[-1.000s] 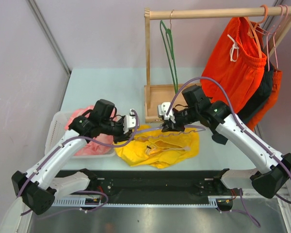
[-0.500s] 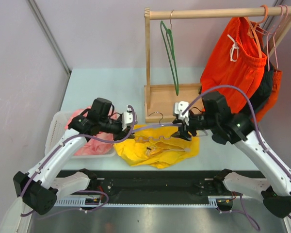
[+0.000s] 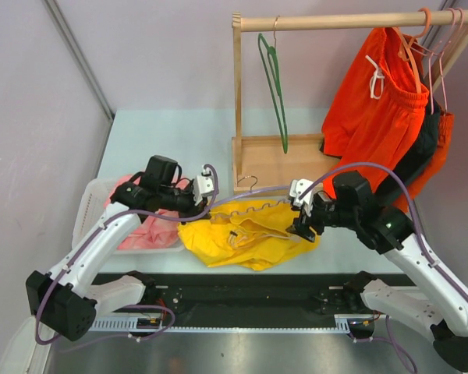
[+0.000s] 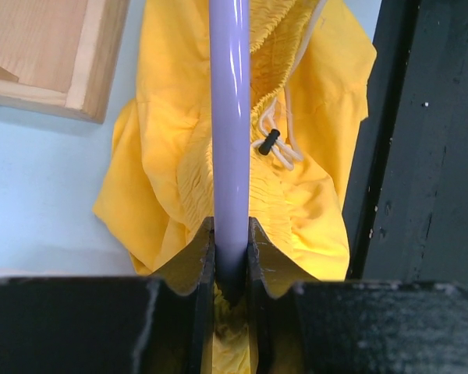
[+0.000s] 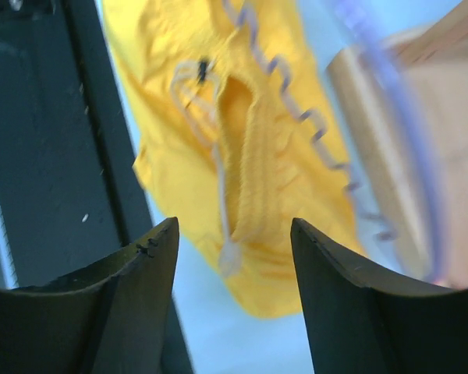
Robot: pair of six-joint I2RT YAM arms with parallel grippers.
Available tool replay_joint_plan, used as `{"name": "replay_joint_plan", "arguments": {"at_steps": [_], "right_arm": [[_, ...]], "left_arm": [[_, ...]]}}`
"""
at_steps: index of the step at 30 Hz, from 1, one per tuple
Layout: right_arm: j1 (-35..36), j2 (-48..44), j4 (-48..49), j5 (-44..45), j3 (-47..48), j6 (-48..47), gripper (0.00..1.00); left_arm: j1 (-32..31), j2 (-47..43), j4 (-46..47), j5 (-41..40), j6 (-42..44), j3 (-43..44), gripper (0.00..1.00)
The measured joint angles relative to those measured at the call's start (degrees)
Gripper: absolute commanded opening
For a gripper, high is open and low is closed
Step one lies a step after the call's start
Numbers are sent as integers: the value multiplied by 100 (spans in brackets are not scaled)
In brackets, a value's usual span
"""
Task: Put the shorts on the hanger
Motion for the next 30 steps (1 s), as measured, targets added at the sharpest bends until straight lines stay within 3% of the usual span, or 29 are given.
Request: {"name": "replay_joint_plan", "arguments": {"at_steps": [8,16,19,22,23,25,26,27,30], "right_arm": [[-2,195,1246,22,186,96,75],[151,997,1797,-264,195,-52,72],[304,1220,1847,-461,197,-103,65],[422,1338,1915,-590,195,-197,40],[452,1377,1941,-625,197,-210,23],[481,1456,2015,-634,197,-271,4],[481,1480,2037,-667,197,-332,0],[481,1499,1980,-807,197,-382,0],[514,1515,1945,-798,197,-472,0]], "left_arm": [[-24,2,-619,138,859,63,0],[-179,2,-949,129,1220,162,0],[-188,37,-957,129,1215,254,0],[-188,63,-960,133,1213,330,0],[-188,66,-964,136,1215,350,2],[-190,66,-1038,144,1255,391,22],[-195,66,-1080,136,1261,404,32],[-197,68,-1084,98,1279,428,48],[-166,72,-1108,131,1106,575,72]]}}
